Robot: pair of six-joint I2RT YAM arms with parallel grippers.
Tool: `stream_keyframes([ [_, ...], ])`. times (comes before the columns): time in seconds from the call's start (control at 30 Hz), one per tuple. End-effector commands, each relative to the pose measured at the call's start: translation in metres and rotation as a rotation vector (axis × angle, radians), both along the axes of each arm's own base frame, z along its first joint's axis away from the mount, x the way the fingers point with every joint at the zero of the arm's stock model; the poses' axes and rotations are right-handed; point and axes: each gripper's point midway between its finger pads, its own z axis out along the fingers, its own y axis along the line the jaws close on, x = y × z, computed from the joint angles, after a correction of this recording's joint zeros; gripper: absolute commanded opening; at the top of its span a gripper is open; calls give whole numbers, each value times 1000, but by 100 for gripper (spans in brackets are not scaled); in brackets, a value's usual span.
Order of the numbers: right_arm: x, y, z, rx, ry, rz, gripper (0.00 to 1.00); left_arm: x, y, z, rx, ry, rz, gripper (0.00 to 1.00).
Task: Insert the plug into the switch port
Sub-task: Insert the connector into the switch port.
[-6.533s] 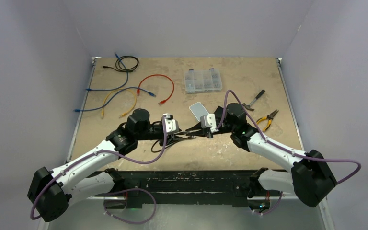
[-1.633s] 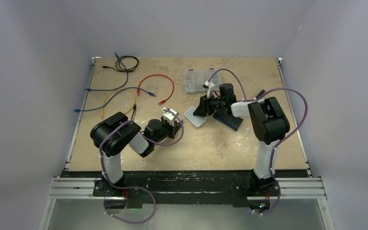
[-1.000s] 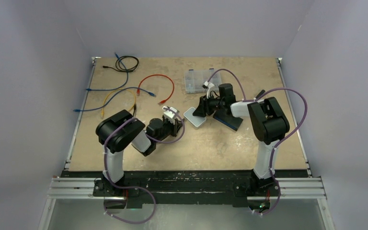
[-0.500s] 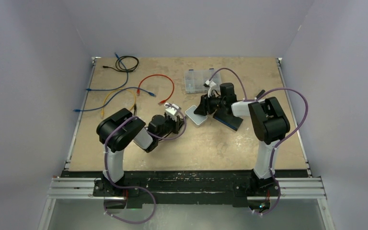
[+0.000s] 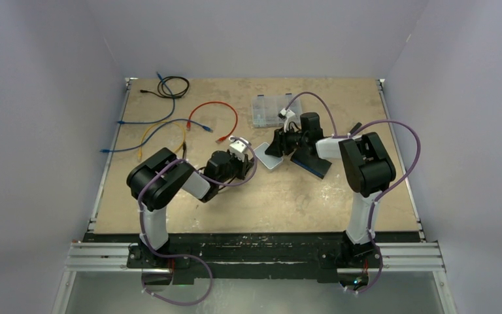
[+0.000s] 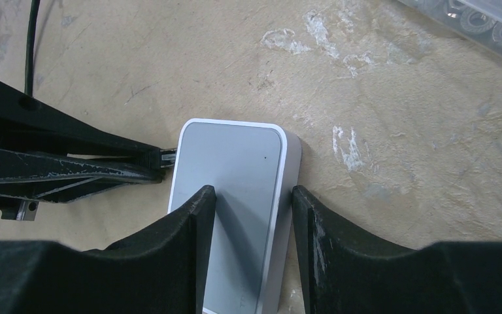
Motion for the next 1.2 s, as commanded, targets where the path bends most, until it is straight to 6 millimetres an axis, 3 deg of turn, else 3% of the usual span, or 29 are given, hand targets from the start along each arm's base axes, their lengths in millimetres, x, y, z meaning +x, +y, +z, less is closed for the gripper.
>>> stream_keyframes([
  [0.0,-14,18,6,40,17,86,49,-7,7,-21,77,67,2,0],
  [0.23,-19,21,5,50,29,118,49,-11,-1,-8,-3,-8,-41,0],
  [0.57,-43,44,0,69,43,294,49,-18,1,14,-64,-155,-84,0],
  [0.87,-62,58,3,106,70,400,49,-15,11,9,-113,-115,15,0],
  [1.17,-76,66,3,128,108,469,48,-4,8,28,-135,-193,127,0],
])
